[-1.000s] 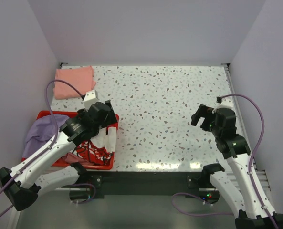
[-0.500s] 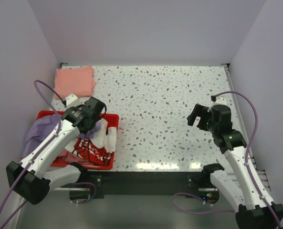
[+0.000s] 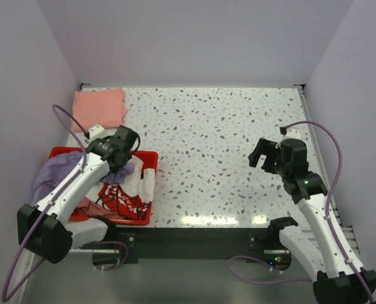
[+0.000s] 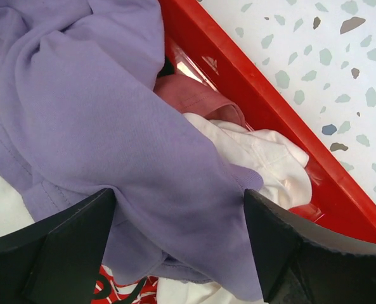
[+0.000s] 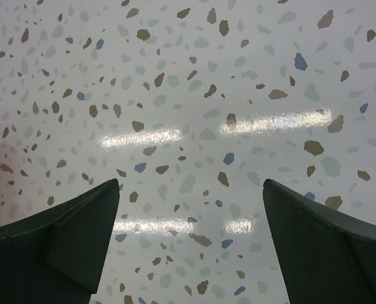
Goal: Fold and stack the t-shirts
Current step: Grab the tshirt from the pile
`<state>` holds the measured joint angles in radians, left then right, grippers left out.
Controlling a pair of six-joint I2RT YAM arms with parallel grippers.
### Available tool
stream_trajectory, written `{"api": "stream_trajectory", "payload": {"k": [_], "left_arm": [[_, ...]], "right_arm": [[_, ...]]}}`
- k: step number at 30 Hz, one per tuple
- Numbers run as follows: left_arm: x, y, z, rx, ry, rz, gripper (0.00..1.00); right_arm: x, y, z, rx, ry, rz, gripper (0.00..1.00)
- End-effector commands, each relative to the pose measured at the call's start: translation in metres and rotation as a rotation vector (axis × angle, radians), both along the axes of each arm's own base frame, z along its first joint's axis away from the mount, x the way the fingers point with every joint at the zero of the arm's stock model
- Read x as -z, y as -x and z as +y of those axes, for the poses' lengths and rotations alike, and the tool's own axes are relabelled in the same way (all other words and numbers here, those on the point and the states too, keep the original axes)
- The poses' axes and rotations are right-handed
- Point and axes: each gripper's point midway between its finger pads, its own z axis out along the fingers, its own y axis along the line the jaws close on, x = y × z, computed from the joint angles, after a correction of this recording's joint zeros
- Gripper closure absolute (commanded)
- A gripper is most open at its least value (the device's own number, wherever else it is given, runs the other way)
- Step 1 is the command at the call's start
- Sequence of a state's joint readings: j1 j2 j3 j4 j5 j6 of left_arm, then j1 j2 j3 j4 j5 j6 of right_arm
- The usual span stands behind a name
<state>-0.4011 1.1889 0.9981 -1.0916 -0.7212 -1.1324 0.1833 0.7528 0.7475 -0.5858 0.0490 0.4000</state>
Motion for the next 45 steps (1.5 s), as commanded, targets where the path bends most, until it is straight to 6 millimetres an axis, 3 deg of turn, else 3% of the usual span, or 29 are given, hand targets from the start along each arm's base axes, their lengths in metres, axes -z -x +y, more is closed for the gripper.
{"api": "stream_trajectory", "payload": {"k": [1,5,12,15,19,24,29,36,45], "left_arm": [[0.003,-0.004,0.002,0.002,-0.008,-0.005,0.16],[0.017,0.001,-0.001,0.009,0.017,0.029,0.25],[0.036,0.006,-0.002,0.011,0.034,0.063,0.27],[0.042,0.006,0.001,0.013,0.018,0.085,0.32],[0.046,0.003,-0.002,0.015,0.026,0.089,0.57],[0.04,-0.001,0.0,0.0,0.02,0.053,0.79],[0.021,-0.007,0.002,-0.01,0.021,-0.01,1.0],[-0.016,-0.018,0.005,-0.012,0.019,-0.125,1.0],[-0.082,-0.036,0.009,-0.036,0.021,-0.313,1.0]], "right_arm": [[-0.011,-0.005,0.0,-0.004,0.002,-0.039,0.01],[-0.009,-0.003,-0.001,0.003,0.002,-0.043,0.01],[-0.017,0.0,-0.006,0.023,0.008,-0.073,0.01],[-0.015,0.001,-0.007,0.03,0.014,-0.068,0.01],[-0.016,0.001,-0.008,0.03,0.014,-0.067,0.01],[-0.016,0.0,-0.008,0.031,0.014,-0.068,0.01],[-0.015,0.001,-0.009,0.037,0.02,-0.064,0.01],[-0.016,0.002,-0.009,0.034,0.018,-0.066,0.01],[-0.015,0.002,-0.009,0.034,0.018,-0.067,0.01]]}}
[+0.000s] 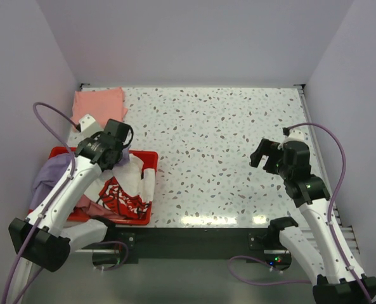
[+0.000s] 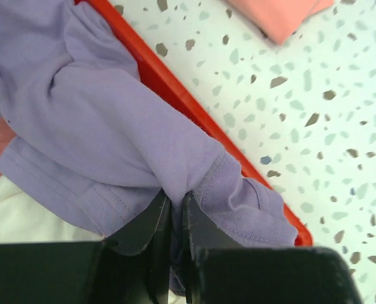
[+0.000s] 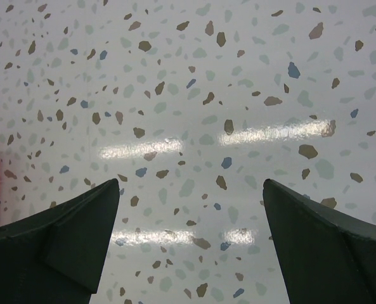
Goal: Fold and stack the t-shirts
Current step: Grab the tshirt from the pile, then move the tshirt to the center of the board
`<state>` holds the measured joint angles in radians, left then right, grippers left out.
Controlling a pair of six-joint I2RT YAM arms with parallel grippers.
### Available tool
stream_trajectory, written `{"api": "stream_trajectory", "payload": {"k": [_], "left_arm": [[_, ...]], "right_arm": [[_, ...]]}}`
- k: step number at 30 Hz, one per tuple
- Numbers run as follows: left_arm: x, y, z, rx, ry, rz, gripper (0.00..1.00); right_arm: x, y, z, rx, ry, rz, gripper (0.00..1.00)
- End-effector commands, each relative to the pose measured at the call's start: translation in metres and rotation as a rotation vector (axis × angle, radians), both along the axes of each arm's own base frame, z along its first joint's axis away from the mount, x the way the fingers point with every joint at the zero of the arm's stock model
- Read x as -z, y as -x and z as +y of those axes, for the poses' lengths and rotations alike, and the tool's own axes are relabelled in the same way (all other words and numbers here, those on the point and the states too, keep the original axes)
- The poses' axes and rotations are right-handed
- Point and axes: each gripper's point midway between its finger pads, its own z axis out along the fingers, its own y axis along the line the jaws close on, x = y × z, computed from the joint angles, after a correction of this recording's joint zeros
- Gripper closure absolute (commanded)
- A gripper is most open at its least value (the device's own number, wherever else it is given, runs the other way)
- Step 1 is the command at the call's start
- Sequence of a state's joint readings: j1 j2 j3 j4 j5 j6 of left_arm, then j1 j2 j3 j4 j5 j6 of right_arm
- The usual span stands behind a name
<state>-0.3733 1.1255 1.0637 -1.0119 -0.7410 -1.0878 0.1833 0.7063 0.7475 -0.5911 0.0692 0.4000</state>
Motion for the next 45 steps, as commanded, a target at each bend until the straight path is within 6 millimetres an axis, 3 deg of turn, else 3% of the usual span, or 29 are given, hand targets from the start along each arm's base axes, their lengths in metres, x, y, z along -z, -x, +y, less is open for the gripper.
{"api": "stream_trajectory", "payload": {"k": [1,5,9,10,12,13,16,17,18,19,21,24,26,27,28,30,31,33,38,43,45], "left_arm": [[-0.053,-0.018,0.005,-0.019,-0.004,-0.173,1.0],[-0.094,-0.038,-0.01,0.081,0.039,-0.304,1.0],[-0.157,-0.063,-0.033,0.228,0.077,-0.498,1.0],[-0.183,-0.07,-0.038,0.26,0.08,-0.578,1.0],[-0.206,-0.082,-0.054,0.33,0.11,-0.662,1.0],[-0.217,-0.086,-0.06,0.361,0.118,-0.692,1.0],[-0.24,-0.109,-0.106,0.576,0.17,-0.728,1.0],[-0.244,-0.114,-0.123,0.661,0.197,-0.72,1.0],[-0.229,-0.13,-0.135,0.69,0.2,-0.661,1.0],[-0.25,-0.132,-0.144,0.726,0.199,-0.696,1.0],[-0.259,-0.146,-0.167,0.814,0.195,-0.703,1.0],[-0.28,-0.148,-0.215,0.971,0.17,-0.746,1.0],[-0.291,-0.137,-0.254,1.099,0.176,-0.778,1.0],[-0.287,-0.142,-0.272,1.152,0.186,-0.781,1.0],[-0.304,-0.13,-0.29,1.247,0.231,-0.822,1.0],[-0.304,-0.132,-0.312,1.334,0.289,-0.828,1.0],[-0.319,-0.125,-0.32,1.367,0.334,-0.86,1.0],[-0.324,-0.113,-0.343,1.502,0.404,-0.885,1.0],[-0.348,-0.078,-0.378,1.685,0.519,-0.977,1.0],[-0.352,-0.086,-0.386,1.666,0.548,-1.009,1.0],[-0.372,-0.092,-0.391,1.644,0.544,-1.062,1.0]], "right_arm": [[-0.006,-0.002,-0.004,0.017,0.012,-0.026,0.01],[-0.008,-0.002,-0.005,0.019,0.015,-0.029,0.01],[-0.007,-0.003,-0.004,0.018,0.014,-0.029,0.01],[-0.007,-0.002,-0.005,0.02,0.017,-0.026,0.01],[-0.004,-0.001,-0.005,0.016,0.015,-0.02,0.01],[-0.003,-0.001,-0.003,0.01,0.01,-0.019,0.01],[-0.003,-0.002,-0.002,0.007,0.009,-0.024,0.01],[-0.005,-0.002,-0.004,0.013,0.013,-0.024,0.01],[-0.005,-0.002,-0.004,0.016,0.015,-0.022,0.01],[-0.004,-0.002,-0.005,0.016,0.018,-0.017,0.01],[-0.002,-0.003,-0.004,0.014,0.016,-0.016,0.01],[-0.002,-0.003,-0.006,0.026,0.025,-0.011,0.01],[-0.002,-0.002,-0.008,0.035,0.03,-0.009,0.01],[-0.001,-0.002,-0.009,0.038,0.031,-0.006,0.01],[-0.002,-0.002,-0.009,0.039,0.032,-0.012,0.01],[-0.003,-0.002,-0.01,0.043,0.03,-0.017,0.01],[-0.002,-0.002,-0.011,0.052,0.034,-0.017,0.01],[-0.005,-0.001,-0.014,0.065,0.037,-0.029,0.01],[-0.005,-0.002,-0.015,0.071,0.037,-0.045,0.01],[-0.006,-0.001,-0.018,0.086,0.045,-0.039,0.01],[-0.008,-0.001,-0.019,0.09,0.048,-0.047,0.01]]}}
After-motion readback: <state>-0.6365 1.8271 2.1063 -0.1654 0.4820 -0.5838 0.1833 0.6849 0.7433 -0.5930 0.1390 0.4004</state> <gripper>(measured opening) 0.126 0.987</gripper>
